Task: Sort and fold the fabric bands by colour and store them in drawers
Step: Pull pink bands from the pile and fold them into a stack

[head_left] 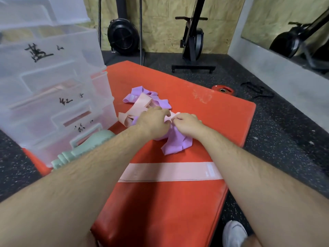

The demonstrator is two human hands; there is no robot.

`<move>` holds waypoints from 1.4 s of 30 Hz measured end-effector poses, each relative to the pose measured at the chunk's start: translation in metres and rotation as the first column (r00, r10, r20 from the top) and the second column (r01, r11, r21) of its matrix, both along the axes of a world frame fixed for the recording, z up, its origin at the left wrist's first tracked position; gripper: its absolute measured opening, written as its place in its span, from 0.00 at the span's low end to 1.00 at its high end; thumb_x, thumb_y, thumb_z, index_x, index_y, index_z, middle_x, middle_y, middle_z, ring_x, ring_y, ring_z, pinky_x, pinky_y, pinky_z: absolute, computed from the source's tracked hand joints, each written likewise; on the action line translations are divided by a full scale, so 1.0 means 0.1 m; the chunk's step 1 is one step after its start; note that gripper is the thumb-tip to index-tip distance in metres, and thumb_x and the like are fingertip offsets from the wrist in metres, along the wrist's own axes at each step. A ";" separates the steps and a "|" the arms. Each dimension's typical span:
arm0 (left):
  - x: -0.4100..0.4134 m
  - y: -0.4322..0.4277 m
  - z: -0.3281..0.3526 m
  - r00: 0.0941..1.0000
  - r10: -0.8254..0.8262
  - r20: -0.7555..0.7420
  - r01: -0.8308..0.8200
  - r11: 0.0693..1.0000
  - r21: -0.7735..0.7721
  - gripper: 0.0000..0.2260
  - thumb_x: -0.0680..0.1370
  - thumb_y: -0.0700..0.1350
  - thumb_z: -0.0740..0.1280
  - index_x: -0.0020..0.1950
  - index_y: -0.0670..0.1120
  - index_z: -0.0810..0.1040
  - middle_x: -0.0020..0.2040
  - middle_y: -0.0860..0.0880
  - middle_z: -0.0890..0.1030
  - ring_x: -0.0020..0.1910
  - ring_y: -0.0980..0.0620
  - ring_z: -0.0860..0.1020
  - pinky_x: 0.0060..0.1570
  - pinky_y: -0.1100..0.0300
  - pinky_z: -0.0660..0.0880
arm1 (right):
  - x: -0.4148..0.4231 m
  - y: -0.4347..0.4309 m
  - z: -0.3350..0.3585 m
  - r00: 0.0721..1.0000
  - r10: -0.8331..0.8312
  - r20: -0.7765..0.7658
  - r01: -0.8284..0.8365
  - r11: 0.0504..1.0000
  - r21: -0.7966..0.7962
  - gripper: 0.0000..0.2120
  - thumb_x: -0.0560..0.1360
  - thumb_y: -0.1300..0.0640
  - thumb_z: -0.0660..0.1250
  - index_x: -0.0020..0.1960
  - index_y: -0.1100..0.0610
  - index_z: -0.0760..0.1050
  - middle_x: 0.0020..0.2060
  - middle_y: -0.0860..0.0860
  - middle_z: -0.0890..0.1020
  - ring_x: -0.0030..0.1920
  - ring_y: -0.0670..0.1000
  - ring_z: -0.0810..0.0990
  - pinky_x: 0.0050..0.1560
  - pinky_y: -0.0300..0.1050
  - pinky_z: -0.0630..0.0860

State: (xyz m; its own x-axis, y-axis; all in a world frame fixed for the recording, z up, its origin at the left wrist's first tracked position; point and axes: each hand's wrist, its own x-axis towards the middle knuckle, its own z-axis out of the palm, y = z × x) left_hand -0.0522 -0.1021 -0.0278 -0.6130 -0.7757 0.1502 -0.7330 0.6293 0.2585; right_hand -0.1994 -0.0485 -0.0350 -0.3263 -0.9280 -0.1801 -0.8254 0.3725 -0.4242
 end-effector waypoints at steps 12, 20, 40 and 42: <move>0.03 -0.08 -0.02 0.998 0.064 -0.008 -0.063 0.996 0.058 0.12 0.78 0.53 0.62 0.59 0.52 0.77 0.61 0.48 0.75 0.60 0.46 0.75 0.58 0.48 0.73 | -0.01 -0.07 -0.01 0.974 -0.050 0.220 0.040 0.998 0.051 0.14 0.78 0.51 0.56 0.49 0.56 0.78 0.49 0.55 0.79 0.51 0.56 0.75 0.58 0.55 0.71; 0.17 0.02 0.07 0.998 0.046 0.035 -0.048 0.997 0.057 0.13 0.79 0.54 0.61 0.61 0.53 0.77 0.64 0.49 0.75 0.62 0.46 0.74 0.58 0.50 0.72 | -0.06 -0.02 -0.03 0.973 -0.021 0.229 0.039 0.997 -0.073 0.16 0.73 0.48 0.57 0.53 0.47 0.81 0.58 0.48 0.81 0.61 0.55 0.76 0.65 0.55 0.73; 0.03 0.40 1.15 0.384 0.202 -0.901 0.215 0.929 0.300 0.12 0.82 0.53 0.62 0.60 0.49 0.78 0.54 0.55 0.82 0.52 0.63 0.80 0.52 0.70 0.73 | -0.01 0.59 1.46 0.856 0.452 0.253 -0.109 0.635 -0.765 0.24 0.79 0.72 0.60 0.72 0.59 0.73 0.68 0.40 0.71 0.68 0.33 0.67 0.73 0.32 0.62; 0.07 0.40 1.24 0.326 0.257 -0.910 0.303 0.883 0.358 0.16 0.80 0.58 0.63 0.58 0.48 0.81 0.55 0.51 0.84 0.56 0.53 0.81 0.56 0.58 0.77 | 0.01 0.72 1.52 0.837 0.483 0.257 -0.114 0.613 -0.782 0.22 0.78 0.72 0.60 0.70 0.60 0.76 0.66 0.40 0.74 0.68 0.32 0.69 0.74 0.38 0.64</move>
